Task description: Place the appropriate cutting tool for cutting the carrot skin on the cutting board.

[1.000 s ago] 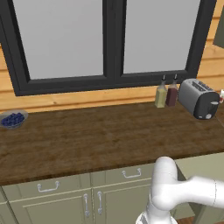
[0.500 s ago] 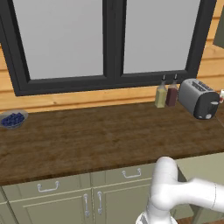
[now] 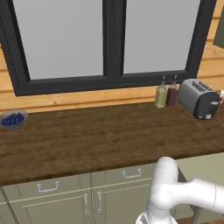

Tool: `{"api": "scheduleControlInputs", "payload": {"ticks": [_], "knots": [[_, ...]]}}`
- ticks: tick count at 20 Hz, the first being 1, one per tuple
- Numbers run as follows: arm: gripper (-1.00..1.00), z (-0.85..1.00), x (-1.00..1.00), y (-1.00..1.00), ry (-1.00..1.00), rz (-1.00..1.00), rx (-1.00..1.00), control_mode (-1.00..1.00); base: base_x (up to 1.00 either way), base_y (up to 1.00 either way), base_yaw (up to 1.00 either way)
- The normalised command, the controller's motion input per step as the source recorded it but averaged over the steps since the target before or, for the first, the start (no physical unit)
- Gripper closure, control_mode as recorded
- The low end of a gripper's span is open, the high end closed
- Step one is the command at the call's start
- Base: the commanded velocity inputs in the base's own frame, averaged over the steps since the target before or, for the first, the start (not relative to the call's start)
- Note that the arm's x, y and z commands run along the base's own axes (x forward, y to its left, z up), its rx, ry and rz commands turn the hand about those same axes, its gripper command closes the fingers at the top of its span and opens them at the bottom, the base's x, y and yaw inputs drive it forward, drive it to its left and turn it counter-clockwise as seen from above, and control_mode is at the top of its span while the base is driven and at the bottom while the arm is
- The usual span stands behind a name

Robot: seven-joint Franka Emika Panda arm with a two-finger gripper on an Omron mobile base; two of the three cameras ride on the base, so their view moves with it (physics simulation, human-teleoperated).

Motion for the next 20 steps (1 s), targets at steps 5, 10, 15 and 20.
{"api": "scheduleControlInputs", "payload": {"ticks": [5, 10, 15, 20], "knots": [[1.0, -0.07, -0.15, 0.63, 0.0, 0.12, 0.0, -1.0, 0.0, 0.0, 0.0], [1.0, 0.6, -0.14, 0.26, -0.07, 0.17, 0.0, -1.0, 0.0, 0.0, 0.0], [1.0, 0.65, -0.32, 0.0, -0.07, 0.3, 0.0, -1.0, 0.0, 0.0, 0.0], [1.0, 0.52, -0.44, 0.11, 0.0, 0.42, 0.0, -1.0, 0.0, 0.0, 0.0]]}}
